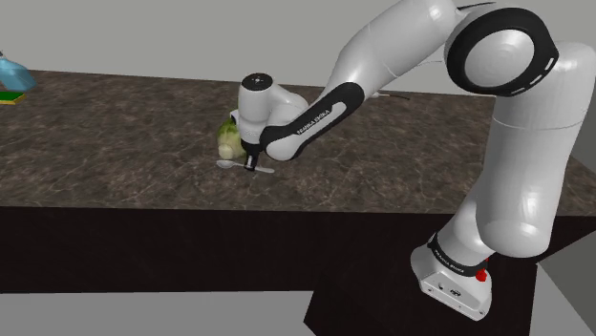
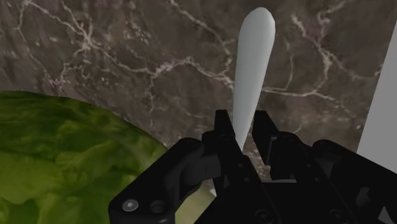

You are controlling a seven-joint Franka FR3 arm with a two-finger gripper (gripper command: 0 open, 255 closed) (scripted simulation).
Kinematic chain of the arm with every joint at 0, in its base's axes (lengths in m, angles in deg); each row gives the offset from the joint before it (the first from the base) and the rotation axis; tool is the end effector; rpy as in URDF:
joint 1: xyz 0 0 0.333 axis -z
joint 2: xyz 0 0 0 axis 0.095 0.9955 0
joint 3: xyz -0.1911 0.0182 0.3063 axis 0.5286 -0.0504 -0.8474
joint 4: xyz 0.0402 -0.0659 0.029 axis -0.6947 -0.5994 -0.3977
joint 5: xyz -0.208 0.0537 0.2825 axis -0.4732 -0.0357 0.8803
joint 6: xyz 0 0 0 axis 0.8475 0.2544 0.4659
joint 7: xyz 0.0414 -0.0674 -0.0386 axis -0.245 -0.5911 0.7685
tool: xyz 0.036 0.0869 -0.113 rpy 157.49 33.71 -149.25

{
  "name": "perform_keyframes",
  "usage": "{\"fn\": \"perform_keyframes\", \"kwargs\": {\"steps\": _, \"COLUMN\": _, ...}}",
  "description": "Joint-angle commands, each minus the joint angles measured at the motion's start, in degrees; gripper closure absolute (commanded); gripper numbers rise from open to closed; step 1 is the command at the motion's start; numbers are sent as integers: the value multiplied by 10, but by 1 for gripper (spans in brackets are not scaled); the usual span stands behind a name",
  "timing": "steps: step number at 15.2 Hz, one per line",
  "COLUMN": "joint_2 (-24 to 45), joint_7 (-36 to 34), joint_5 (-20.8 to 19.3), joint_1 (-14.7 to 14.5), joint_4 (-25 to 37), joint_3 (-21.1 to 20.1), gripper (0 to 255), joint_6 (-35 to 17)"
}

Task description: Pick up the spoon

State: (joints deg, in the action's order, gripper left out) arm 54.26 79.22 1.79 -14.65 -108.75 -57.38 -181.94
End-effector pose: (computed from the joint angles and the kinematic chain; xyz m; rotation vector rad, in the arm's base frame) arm 0.5914 0.1840 0.3118 2.8445 0.9189 0.2871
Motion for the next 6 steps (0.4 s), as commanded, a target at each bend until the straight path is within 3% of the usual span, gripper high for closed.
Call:
{"fn": "perform_keyframes", "kwargs": {"steps": 1, "joint_2": -9, "joint_7": 6, "joint_5": 6, "joint_1": 2, "joint_4": 3, "joint_3": -3, "gripper": 255, "joint_6": 12}}
{"fn": "perform_keyframes", "kwargs": {"steps": 6, "joint_2": -25, "joint_7": 15, "joint_5": 16, "joint_1": 5, "joint_4": 7, "joint_3": -8, "gripper": 255, "joint_6": 30}}
